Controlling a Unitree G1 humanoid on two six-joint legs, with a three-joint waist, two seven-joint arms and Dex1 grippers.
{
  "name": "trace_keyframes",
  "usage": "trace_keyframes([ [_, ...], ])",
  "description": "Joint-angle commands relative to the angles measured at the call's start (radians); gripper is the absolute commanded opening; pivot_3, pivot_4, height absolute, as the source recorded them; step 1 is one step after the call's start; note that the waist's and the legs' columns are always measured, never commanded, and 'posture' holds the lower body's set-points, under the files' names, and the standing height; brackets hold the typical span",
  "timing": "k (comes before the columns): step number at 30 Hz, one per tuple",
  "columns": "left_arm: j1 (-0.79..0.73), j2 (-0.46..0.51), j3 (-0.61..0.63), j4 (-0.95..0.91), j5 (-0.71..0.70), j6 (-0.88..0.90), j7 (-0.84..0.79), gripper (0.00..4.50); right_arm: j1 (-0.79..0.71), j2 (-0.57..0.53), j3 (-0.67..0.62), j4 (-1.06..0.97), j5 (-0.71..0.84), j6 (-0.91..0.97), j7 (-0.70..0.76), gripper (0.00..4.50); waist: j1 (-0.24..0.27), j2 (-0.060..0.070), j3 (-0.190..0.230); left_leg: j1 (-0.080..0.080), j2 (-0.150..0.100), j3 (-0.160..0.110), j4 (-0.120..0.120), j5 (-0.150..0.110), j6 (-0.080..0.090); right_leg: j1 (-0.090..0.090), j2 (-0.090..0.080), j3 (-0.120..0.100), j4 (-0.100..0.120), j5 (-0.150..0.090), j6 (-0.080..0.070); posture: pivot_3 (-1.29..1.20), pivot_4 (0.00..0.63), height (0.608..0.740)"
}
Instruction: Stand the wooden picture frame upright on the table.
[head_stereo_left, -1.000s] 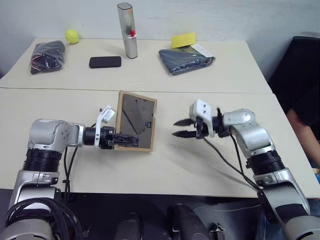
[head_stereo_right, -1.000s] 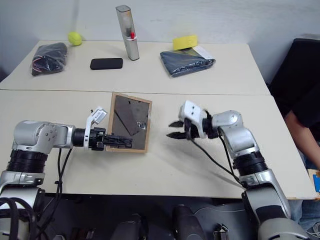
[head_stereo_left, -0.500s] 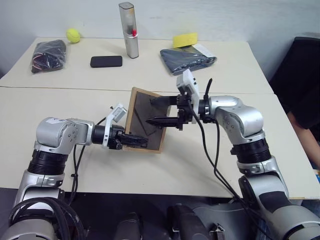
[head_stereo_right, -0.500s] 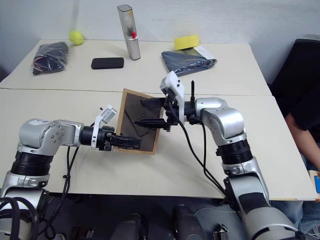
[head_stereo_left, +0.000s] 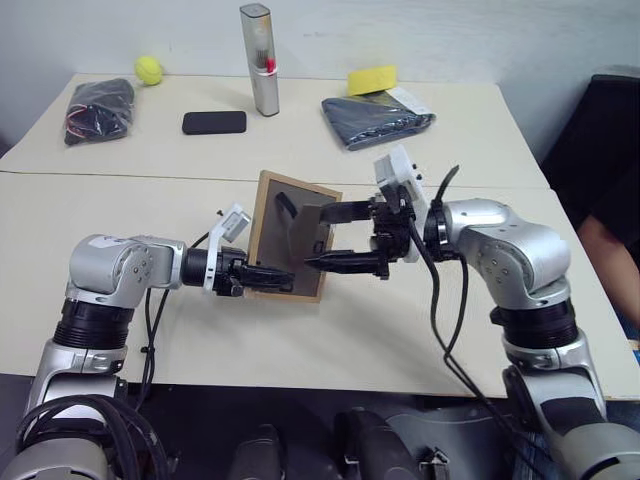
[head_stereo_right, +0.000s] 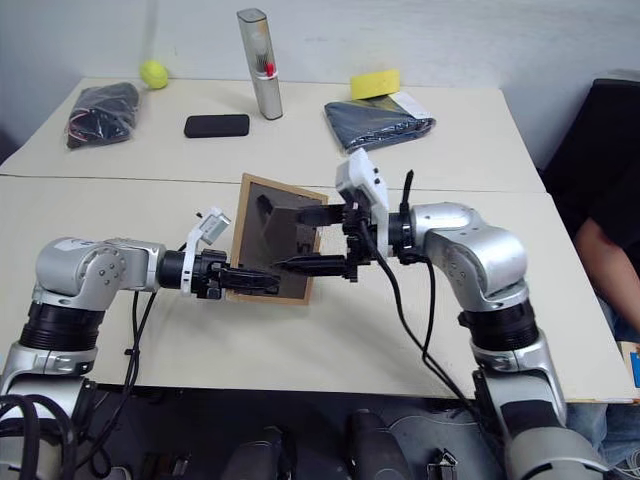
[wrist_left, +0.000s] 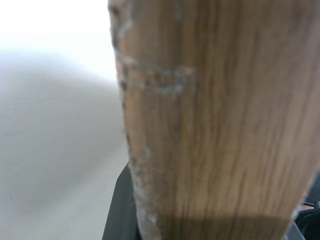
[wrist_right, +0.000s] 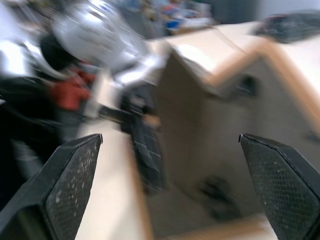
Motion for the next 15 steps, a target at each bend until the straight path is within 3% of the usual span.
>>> trace_keyframes([
  [1,-0.024,0.025,0.069,-0.051,-0.08,0.039,-0.04,0.84,0.069,-0.091,0.048,0.051,-0.225,-0.391,0.007,4.5,0.0,0.0,0.0,0.0,0.0,0.0,0.0,0.0,0.0,0.0,0.0,0.0,-0.001,0.0,0.0,0.0,0.15,0.74],
  [3,-0.031,0.036,0.078,-0.048,-0.098,0.061,-0.044,0.84,0.09,-0.111,0.073,0.155,-0.383,-0.757,-0.074,4.5,-0.003,-0.001,0.001,0.0,-0.001,0.0,0.0,0.0,0.001,0.0,0.0,0.0,-0.001,0.0,0.0,0.0,0.15,0.74],
  [5,-0.042,0.046,0.086,-0.04,-0.116,0.085,-0.048,0.84,0.068,-0.121,0.095,0.296,-0.591,-1.179,-0.252,4.5,-0.009,-0.001,0.001,0.0,-0.002,0.001,0.0,0.0,0.001,0.0,0.001,0.003,-0.001,0.0,0.001,0.0,0.15,0.74],
  [7,-0.054,0.053,0.092,-0.035,-0.135,0.106,-0.056,0.84,0.022,-0.12,0.105,0.416,-0.781,-1.477,-0.448,4.5,-0.014,-0.001,0.001,0.001,-0.003,0.001,0.0,0.0,0.0,-0.001,0.001,0.004,0.001,0.0,0.001,0.0,0.15,0.74],
  [10,-0.07,0.054,0.1,-0.031,-0.163,0.141,-0.058,0.84,-0.051,-0.081,0.086,0.532,-0.993,-1.679,-0.726,4.5,-0.025,-0.001,0.001,0.001,-0.003,0.001,0.0,0.0,0.0,-0.001,0.002,0.005,0.002,0.0,0.001,0.0,0.15,0.74],
  [15,-0.084,0.051,0.098,-0.034,-0.186,0.168,-0.051,0.84,-0.136,-0.03,0.119,0.61,-1.27,-1.761,-1.064,4.5,-0.031,-0.001,0.001,0.001,-0.002,0.001,0.0,0.001,-0.002,-0.002,0.002,0.005,0.004,0.0,0.001,0.0,0.15,0.74],
])
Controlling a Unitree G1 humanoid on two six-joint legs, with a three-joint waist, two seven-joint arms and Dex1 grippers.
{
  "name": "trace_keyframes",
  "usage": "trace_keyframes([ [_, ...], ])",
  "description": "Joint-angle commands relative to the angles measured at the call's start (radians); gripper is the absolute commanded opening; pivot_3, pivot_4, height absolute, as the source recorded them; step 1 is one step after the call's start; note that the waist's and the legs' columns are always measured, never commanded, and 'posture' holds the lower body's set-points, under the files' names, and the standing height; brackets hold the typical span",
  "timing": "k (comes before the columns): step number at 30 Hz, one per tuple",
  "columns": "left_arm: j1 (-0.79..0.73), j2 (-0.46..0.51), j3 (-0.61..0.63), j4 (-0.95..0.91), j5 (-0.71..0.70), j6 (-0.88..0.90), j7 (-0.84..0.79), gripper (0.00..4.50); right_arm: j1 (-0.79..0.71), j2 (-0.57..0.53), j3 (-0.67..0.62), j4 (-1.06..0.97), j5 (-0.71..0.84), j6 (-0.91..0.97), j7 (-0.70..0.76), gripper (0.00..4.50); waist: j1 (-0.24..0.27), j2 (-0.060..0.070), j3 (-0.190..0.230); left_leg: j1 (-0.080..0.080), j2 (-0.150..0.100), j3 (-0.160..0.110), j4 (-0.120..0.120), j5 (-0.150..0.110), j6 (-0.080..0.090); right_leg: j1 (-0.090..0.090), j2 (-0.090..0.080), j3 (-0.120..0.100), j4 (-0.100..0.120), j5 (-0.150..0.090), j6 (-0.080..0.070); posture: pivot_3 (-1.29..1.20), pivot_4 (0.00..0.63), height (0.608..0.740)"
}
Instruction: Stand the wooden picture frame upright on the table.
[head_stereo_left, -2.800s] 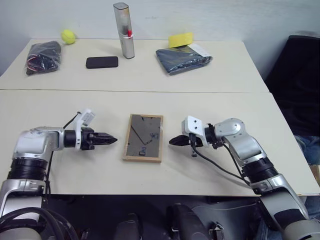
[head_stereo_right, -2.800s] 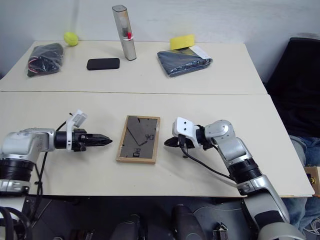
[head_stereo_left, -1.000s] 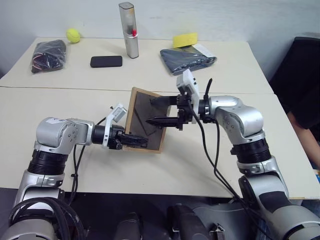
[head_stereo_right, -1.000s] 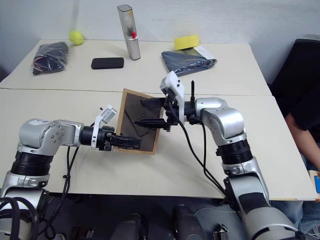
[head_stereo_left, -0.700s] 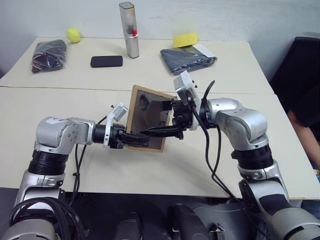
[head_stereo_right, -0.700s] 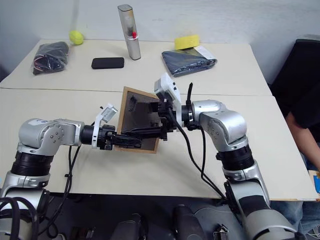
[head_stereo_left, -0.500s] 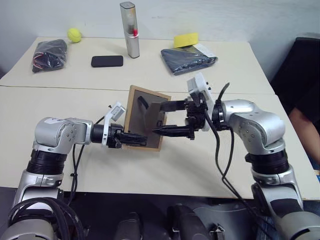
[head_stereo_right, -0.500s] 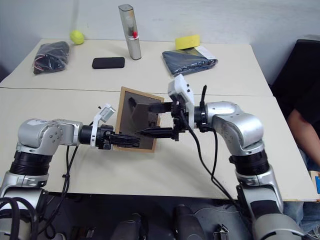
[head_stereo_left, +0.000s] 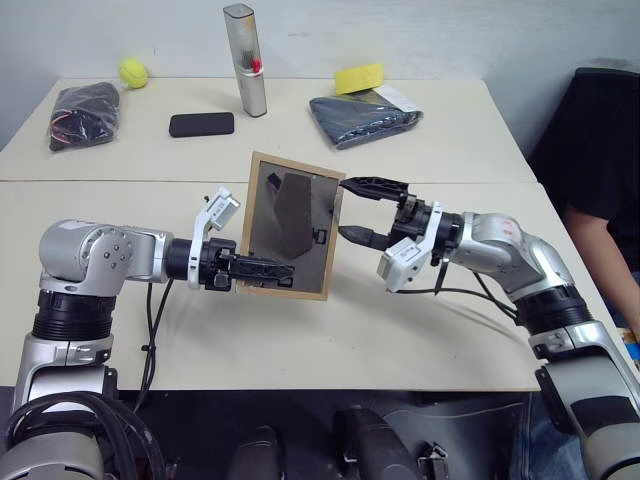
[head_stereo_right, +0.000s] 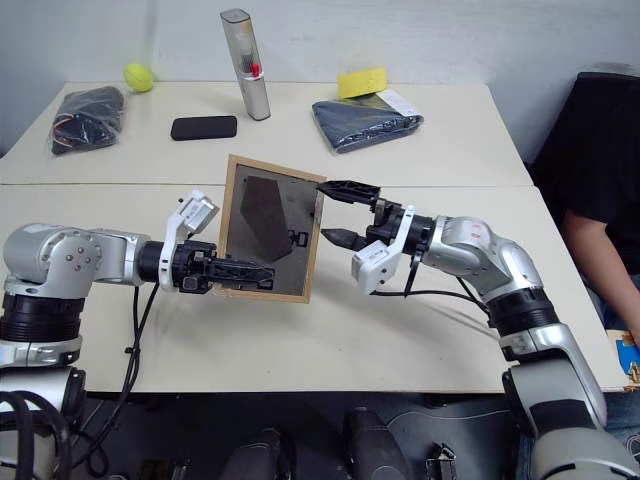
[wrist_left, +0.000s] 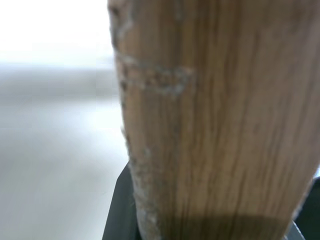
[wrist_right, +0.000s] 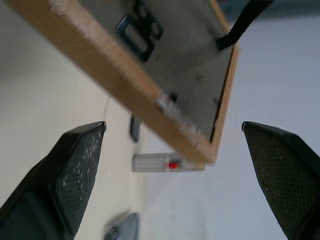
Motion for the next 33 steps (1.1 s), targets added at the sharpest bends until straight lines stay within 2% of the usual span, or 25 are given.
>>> trace_keyframes([
  [1,-0.027,0.012,0.025,-0.034,-0.043,0.009,-0.017,0.84,-0.055,0.022,0.021,0.032,-0.142,-0.032,-0.209,4.32,0.001,0.0,0.0,0.0,0.0,0.0,0.0,0.0,0.0,0.0,0.0,0.0,0.0,0.0,0.0,0.0,0.15,0.74],
  [3,-0.032,0.01,0.022,-0.036,-0.05,0.013,-0.017,0.84,-0.088,0.041,0.057,0.068,-0.213,-0.015,-0.295,3.96,-0.001,0.0,0.0,0.0,0.0,0.0,0.0,0.0,0.0,0.0,0.0,0.0,0.0,0.0,0.0,0.0,0.15,0.74],
  [7,-0.044,0.004,0.042,-0.022,-0.067,0.036,-0.005,0.84,-0.161,0.08,0.147,0.189,-0.324,0.044,-0.446,2.61,-0.002,0.0,0.0,0.001,0.0,0.0,0.0,0.001,-0.001,0.0,0.0,0.0,0.001,0.0,-0.001,0.0,0.15,0.74],
  [10,-0.013,0.048,0.069,-0.053,-0.092,0.055,-0.02,1.87,-0.202,0.087,0.176,0.246,-0.331,0.061,-0.511,1.97,-0.003,0.0,0.0,0.001,0.0,0.0,0.0,0.001,-0.001,0.0,0.0,0.0,0.001,-0.001,-0.001,0.0,0.15,0.74],
  [13,0.023,0.09,0.093,-0.086,-0.105,0.058,-0.017,2.69,-0.223,0.08,0.205,0.275,-0.327,0.062,-0.539,1.28,-0.003,0.0,0.0,0.001,0.0,0.0,0.0,0.001,-0.002,0.0,0.0,0.0,0.002,-0.001,-0.001,0.0,0.15,0.74],
  [14,0.047,0.124,0.119,-0.106,-0.107,0.058,-0.015,3.0,-0.231,0.075,0.212,0.289,-0.318,0.056,-0.538,1.25,-0.007,0.0,0.0,0.001,0.0,0.0,0.0,0.001,-0.002,0.0,0.0,0.0,0.002,-0.001,-0.001,0.0,0.15,0.74],
  [16,0.121,0.211,0.255,-0.146,-0.111,0.048,0.001,3.56,-0.244,0.064,0.222,0.327,-0.285,0.034,-0.509,1.25,-0.017,-0.001,0.0,0.001,0.0,0.0,0.0,0.001,-0.002,0.0,0.0,0.001,0.002,-0.001,-0.001,0.0,0.15,0.74],
  [20,0.227,0.26,0.531,-0.238,-0.153,0.042,0.056,4.5,-0.25,0.034,0.238,0.383,-0.211,-0.019,-0.429,1.25,-0.02,-0.001,0.001,0.001,0.0,-0.002,-0.001,0.001,-0.002,-0.001,0.001,0.001,0.002,-0.001,-0.002,0.0,0.15,0.74],
  [22,0.315,0.26,0.705,-0.359,-0.206,0.054,0.053,4.5,-0.243,0.035,0.232,0.458,-0.067,-0.082,-0.284,1.25,-0.023,-0.002,0.001,0.002,-0.001,-0.002,-0.001,0.001,-0.001,0.001,0.0,0.001,0.001,-0.001,-0.002,0.0,0.15,0.74],
  [23,0.376,0.249,0.771,-0.437,-0.231,0.04,0.043,4.5,-0.226,0.048,0.222,0.49,0.081,-0.096,-0.156,1.25,-0.027,-0.002,0.001,0.002,-0.001,-0.002,-0.001,0.001,-0.001,0.001,0.0,0.001,0.001,-0.001,-0.002,0.0,0.15,0.74],
  [25,0.489,0.203,0.829,-0.589,-0.252,-0.019,0.063,4.5,-0.137,0.092,0.193,0.407,0.534,0.067,0.258,1.25,-0.029,-0.002,0.0,0.004,0.0,-0.002,-0.003,0.001,-0.001,0.003,0.001,0.001,0.0,-0.001,-0.001,0.0,0.15,0.74],
  [26,0.523,0.187,0.84,-0.628,-0.261,-0.042,0.078,4.5,-0.105,0.104,0.181,0.357,0.687,0.146,0.411,1.25,-0.029,-0.002,0.0,0.006,0.0,-0.004,-0.003,0.001,-0.001,0.006,0.0,0.0,0.0,-0.001,-0.001,0.0,0.15,0.74],
  [27,0.555,0.16,0.84,-0.664,-0.268,-0.065,0.104,4.5,-0.065,0.119,0.15,0.258,0.862,0.323,0.574,1.25,-0.026,-0.002,0.0,0.005,0.001,-0.005,-0.002,0.0,-0.001,0.007,0.001,-0.001,0.0,-0.001,-0.001,0.0,0.15,0.74],
  [29,0.607,0.11,0.835,-0.713,-0.288,-0.107,0.144,4.5,-0.01,0.14,0.091,0.08,1.141,0.708,0.786,1.25,-0.017,-0.002,0.001,0.004,0.001,-0.007,0.001,0.0,0.0,0.007,0.0,-0.002,0.001,0.0,-0.001,0.0,0.15,0.74],
  [31,0.644,0.091,0.82,-0.734,-0.29,-0.147,0.172,4.5,0.025,0.142,0.057,-0.044,1.307,1.012,0.879,1.25,-0.01,-0.002,0.001,0.004,0.001,-0.009,0.002,0.0,0.0,0.007,0.0,-0.003,0.001,0.0,0.0,0.0,0.15,0.74],
  [33,0.669,0.091,0.8,-0.74,-0.28,-0.189,0.195,4.5,0.049,0.139,0.04,-0.126,1.394,1.244,0.905,1.25,0.0,-0.002,0.001,0.004,0.0,-0.01,0.001,0.0,0.0,0.007,0.0,-0.005,0.001,0.0,0.0,0.0,0.15,0.74],
])
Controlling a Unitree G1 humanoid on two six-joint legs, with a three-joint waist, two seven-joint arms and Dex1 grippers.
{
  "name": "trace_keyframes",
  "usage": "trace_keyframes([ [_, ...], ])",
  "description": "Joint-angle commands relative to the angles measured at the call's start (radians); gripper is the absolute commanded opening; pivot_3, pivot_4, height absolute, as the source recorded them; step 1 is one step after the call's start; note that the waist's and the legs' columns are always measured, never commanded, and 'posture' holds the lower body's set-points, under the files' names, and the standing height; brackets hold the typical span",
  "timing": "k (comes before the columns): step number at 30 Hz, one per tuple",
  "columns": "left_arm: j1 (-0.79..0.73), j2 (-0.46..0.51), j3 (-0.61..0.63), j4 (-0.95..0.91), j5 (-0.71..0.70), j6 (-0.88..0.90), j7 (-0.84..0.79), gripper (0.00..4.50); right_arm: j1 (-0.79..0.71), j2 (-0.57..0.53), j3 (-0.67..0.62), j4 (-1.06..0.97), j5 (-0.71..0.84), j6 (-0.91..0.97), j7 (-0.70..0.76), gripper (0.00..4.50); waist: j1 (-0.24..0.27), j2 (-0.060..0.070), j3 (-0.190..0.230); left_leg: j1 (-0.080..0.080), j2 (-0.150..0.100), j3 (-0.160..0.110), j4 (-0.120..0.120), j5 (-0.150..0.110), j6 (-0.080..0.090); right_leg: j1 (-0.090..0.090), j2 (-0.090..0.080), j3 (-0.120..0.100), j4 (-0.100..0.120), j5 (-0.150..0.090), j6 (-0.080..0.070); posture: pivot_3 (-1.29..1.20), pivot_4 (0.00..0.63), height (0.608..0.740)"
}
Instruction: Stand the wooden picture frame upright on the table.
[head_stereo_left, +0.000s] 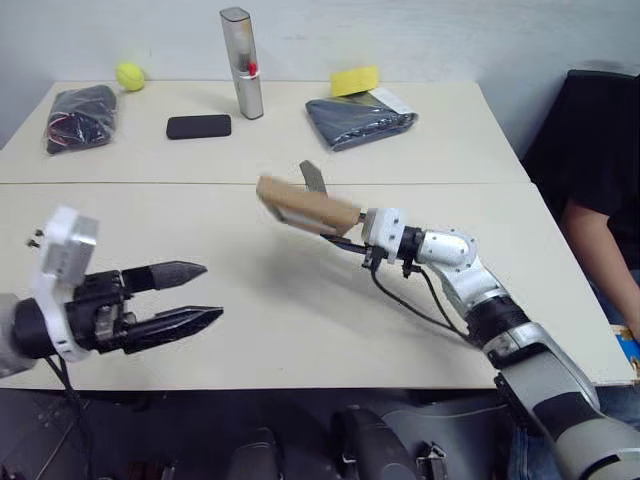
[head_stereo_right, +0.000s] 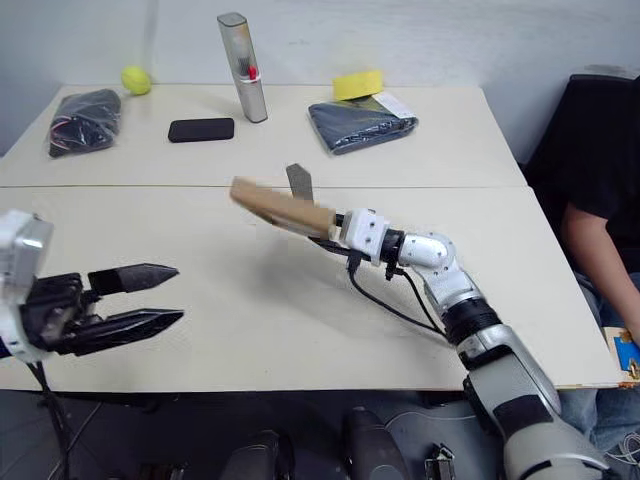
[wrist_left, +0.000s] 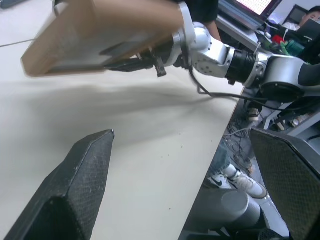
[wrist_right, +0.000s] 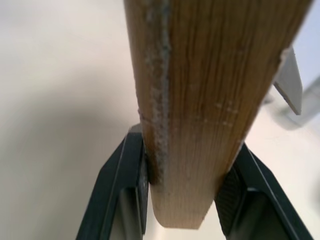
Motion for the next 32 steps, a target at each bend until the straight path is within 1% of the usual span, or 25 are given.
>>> trace_keyframes([
  [1,0.033,0.006,-0.008,-0.028,-0.008,-0.09,0.044,4.5,0.015,-0.008,-0.075,-0.196,0.226,0.425,0.075,1.25,0.008,0.0,0.0,0.0,0.0,-0.001,-0.001,0.0,0.001,0.0,0.0,0.0,0.0,0.0,0.0,0.0,0.15,0.74],
  [5,0.064,0.031,-0.038,-0.023,-0.014,-0.149,0.061,4.5,0.026,0.011,-0.076,-0.244,0.26,0.722,0.053,1.25,0.012,0.0,0.0,-0.001,-0.001,-0.002,-0.002,-0.002,0.002,0.0,-0.001,-0.002,-0.004,0.0,-0.001,0.0,0.15,0.74],
  [7,0.072,0.044,-0.054,-0.011,-0.015,-0.172,0.068,4.5,0.032,0.022,-0.058,-0.239,0.234,0.792,0.06,1.25,0.012,0.0,0.0,-0.002,-0.001,-0.002,-0.002,-0.002,0.002,0.0,-0.001,-0.002,-0.004,0.0,-0.001,0.0,0.15,0.74],
  [9,0.072,0.058,-0.07,0.0,-0.017,-0.192,0.07,4.5,0.044,0.027,-0.033,-0.238,0.173,0.788,0.075,1.99,0.012,0.0,0.0,-0.002,-0.001,-0.002,-0.002,-0.002,0.002,-0.001,-0.001,-0.001,-0.004,0.0,-0.001,0.0,0.15,0.74],
  [11,0.068,0.072,-0.083,0.014,-0.024,-0.206,0.072,4.5,0.051,0.022,-0.02,-0.246,0.141,0.802,0.096,2.57,0.01,0.0,0.0,-0.002,-0.001,-0.002,-0.002,-0.002,0.002,-0.001,-0.001,-0.001,-0.004,0.0,-0.001,0.0,0.15,0.74],
  [12,0.066,0.081,-0.089,0.023,-0.028,-0.214,0.071,4.5,0.055,0.019,-0.018,-0.255,0.126,0.796,0.111,2.99,0.009,0.0,0.0,-0.002,-0.001,-0.002,-0.002,-0.002,0.002,-0.001,-0.001,-0.001,-0.004,0.0,-0.001,0.0,0.15,0.74],
  [13,0.063,0.09,-0.095,0.032,-0.029,-0.221,0.067,4.5,0.06,0.014,-0.018,-0.265,0.116,0.796,0.121,3.27,0.009,0.0,0.0,-0.002,-0.001,-0.002,-0.002,-0.002,0.003,-0.001,-0.001,-0.001,-0.004,0.0,-0.001,0.0,0.15,0.74],
  [14,0.061,0.099,-0.1,0.043,-0.031,-0.227,0.061,4.5,0.064,0.009,-0.022,-0.275,0.104,0.791,0.129,3.71,0.009,0.0,0.0,-0.002,-0.001,-0.002,-0.003,-0.002,0.003,-0.001,-0.001,-0.001,-0.004,0.0,-0.001,0.0,0.15,0.74],
  [15,0.058,0.107,-0.105,0.054,-0.033,-0.231,0.056,4.5,0.067,0.003,-0.027,-0.286,0.094,0.788,0.135,4.01,0.01,0.0,0.0,-0.002,-0.001,-0.002,-0.003,-0.002,0.003,-0.001,-0.001,-0.001,-0.004,0.0,-0.001,0.0,0.15,0.74],
  [16,0.056,0.114,-0.108,0.064,-0.035,-0.236,0.053,4.5,0.071,-0.007,-0.03,-0.297,0.081,0.782,0.144,4.41,0.01,0.0,0.0,-0.002,-0.001,-0.002,-0.003,-0.002,0.003,-0.001,-0.001,-0.001,-0.005,0.0,-0.001,0.0,0.15,0.74],
  [18,0.05,0.13,-0.116,0.088,-0.04,-0.248,0.045,4.5,0.078,-0.055,-0.038,-0.328,0.043,0.76,0.165,4.46,0.011,0.0,0.0,-0.002,-0.002,-0.002,-0.003,-0.002,0.003,-0.001,-0.001,-0.001,-0.005,0.0,-0.001,0.0,0.15,0.74],
  [21,0.04,0.148,-0.128,0.114,-0.042,-0.266,0.041,4.5,0.095,-0.161,-0.069,-0.367,-0.007,0.702,0.213,4.46,0.015,0.0,0.0,-0.002,-0.002,-0.002,-0.003,-0.002,0.003,-0.001,-0.001,-0.001,-0.006,0.0,-0.001,0.0,0.15,0.74],
  [22,0.037,0.154,-0.13,0.123,-0.04,-0.273,0.037,4.5,0.103,-0.218,-0.098,-0.383,-0.001,0.695,0.249,4.46,0.018,0.0,0.0,-0.003,-0.002,-0.002,-0.003,-0.003,0.004,-0.001,-0.002,-0.001,-0.006,0.0,-0.001,0.0,0.15,0.74],
  [24,0.034,0.168,-0.135,0.141,-0.031,-0.289,0.027,4.5,0.114,-0.322,-0.182,-0.414,0.064,0.735,0.332,4.46,0.028,0.001,0.001,-0.003,-0.002,-0.002,-0.003,-0.003,0.005,-0.001,-0.002,-0.001,-0.007,0.0,-0.001,0.0,0.15,0.74],
  [25,0.033,0.174,-0.137,0.146,-0.028,-0.296,0.023,4.5,0.116,-0.352,-0.213,-0.425,0.093,0.759,0.36,4.46,0.031,0.001,0.001,-0.003,-0.002,-0.002,-0.004,-0.004,0.006,-0.001,-0.002,-0.001,-0.007,0.0,-0.001,0.0,0.15,0.74],
  [27,0.025,0.182,-0.146,0.167,-0.018,-0.314,0.018,4.5,0.132,-0.448,-0.312,-0.468,0.21,0.846,0.461,4.46,0.035,0.001,0.001,-0.003,-0.002,-0.002,-0.004,-0.004,0.007,-0.001,-0.002,-0.001,-0.008,0.0,-0.001,0.0,0.15,0.74],
  [29,0.003,0.186,-0.16,0.188,-0.015,-0.334,0.021,4.5,0.155,-0.529,-0.409,-0.523,0.325,0.951,0.513,4.46,0.037,0.003,0.002,-0.003,-0.002,-0.002,-0.004,-0.004,0.007,-0.001,-0.002,-0.001,-0.008,0.0,-0.001,0.0,0.15,0.74],
  [31,-0.019,0.184,-0.176,0.2,-0.018,-0.346,0.029,4.5,0.182,-0.544,-0.453,-0.567,0.374,0.996,0.493,4.46,0.033,0.003,0.002,-0.002,-0.002,-0.002,-0.005,-0.004,0.007,-0.001,-0.001,-0.002,-0.008,0.0,-0.001,0.0,0.15,0.74],
  [32,-0.026,0.184,-0.182,0.205,-0.021,-0.35,0.028,4.5,0.196,-0.532,-0.459,-0.59,0.384,1.004,0.467,4.46,0.033,0.003,0.002,-0.001,-0.002,-0.002,-0.005,-0.004,0.007,0.0,-0.001,-0.001,-0.008,0.0,-0.001,0.0,0.15,0.74],
])
